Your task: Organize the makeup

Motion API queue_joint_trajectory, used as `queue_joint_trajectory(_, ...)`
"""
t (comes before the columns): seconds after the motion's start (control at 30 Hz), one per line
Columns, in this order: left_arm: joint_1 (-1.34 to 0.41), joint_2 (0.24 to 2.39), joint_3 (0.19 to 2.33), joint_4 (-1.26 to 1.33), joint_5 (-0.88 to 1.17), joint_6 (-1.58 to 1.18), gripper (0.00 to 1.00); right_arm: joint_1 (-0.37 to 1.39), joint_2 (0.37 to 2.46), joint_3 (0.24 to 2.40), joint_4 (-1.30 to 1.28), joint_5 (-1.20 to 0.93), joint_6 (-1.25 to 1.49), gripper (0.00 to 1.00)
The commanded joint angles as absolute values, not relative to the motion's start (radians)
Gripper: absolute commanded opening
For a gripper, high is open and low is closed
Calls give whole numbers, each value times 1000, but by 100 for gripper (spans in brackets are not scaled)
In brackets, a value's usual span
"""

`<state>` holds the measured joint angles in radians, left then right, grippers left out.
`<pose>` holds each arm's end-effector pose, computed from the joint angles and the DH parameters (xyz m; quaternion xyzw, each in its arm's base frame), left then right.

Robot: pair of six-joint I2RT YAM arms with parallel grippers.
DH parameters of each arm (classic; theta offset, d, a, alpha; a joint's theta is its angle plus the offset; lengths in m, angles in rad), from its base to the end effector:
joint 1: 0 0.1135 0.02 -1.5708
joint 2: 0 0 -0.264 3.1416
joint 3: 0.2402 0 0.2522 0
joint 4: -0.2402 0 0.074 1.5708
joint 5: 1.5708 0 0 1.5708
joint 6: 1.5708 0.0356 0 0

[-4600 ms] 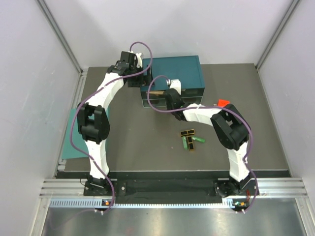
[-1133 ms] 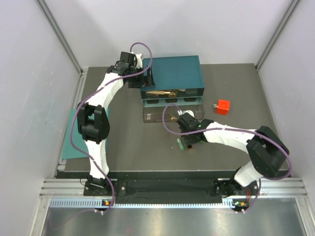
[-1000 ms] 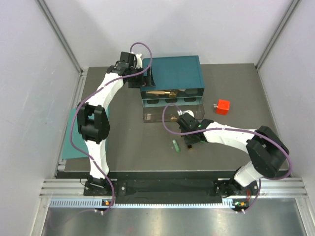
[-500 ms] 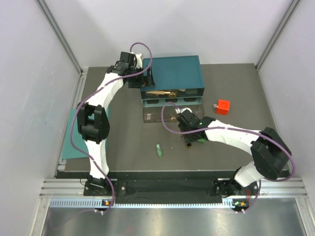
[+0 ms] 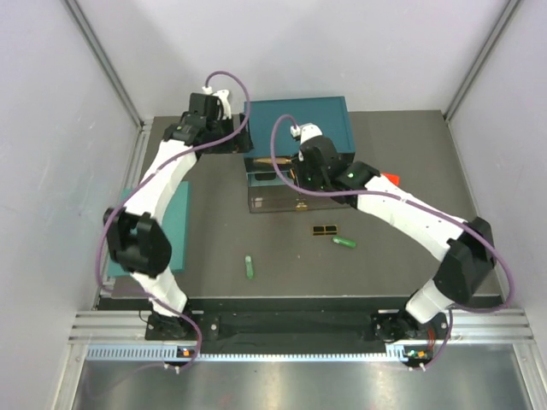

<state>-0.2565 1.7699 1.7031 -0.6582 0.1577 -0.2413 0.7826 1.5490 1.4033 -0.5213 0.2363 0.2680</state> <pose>0.3878 -0.1075 0.3434 0.0392 0.9088 -0.1704 0.3788 0.2545 0.2413 0.3340 -0.1775 0.8770 0.1257 0.4283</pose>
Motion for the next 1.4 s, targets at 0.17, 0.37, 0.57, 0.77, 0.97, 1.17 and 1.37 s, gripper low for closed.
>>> queue_joint_trajectory(0.17, -239, 1539, 1534, -870, -75, -426, 95, 646, 1765, 1471, -439, 158, 169, 2)
queue_joint_trajectory(0.37, -238, 1445, 1288, -991, -77, -541, 92, 572, 1851, 1491, -413, 118, 149, 2)
queue_joint_trajectory(0.57, -232, 1413, 1141, -1000, -80, -604, 95, 526, 1920, 1526, -417, 78, 147, 6)
queue_joint_trajectory(0.77, -232, 1460, 1022, -1017, -26, -690, 94, 496, 1977, 1557, -425, 37, 164, 7)
queue_joint_trajectory(0.97, -232, 1447, 894, -1029, -43, -771, 93, 456, 2023, 1586, -423, -29, 198, 7)
queue_joint_trajectory(1.17, -232, 1381, 881, -1137, -218, -896, 94, 428, 2049, 1620, -423, -83, 215, 8)
queue_joint_trajectory(1.37, -232, 1428, 818, -1109, -271, -948, 96, 410, 2056, 1615, -413, -115, 224, 12)
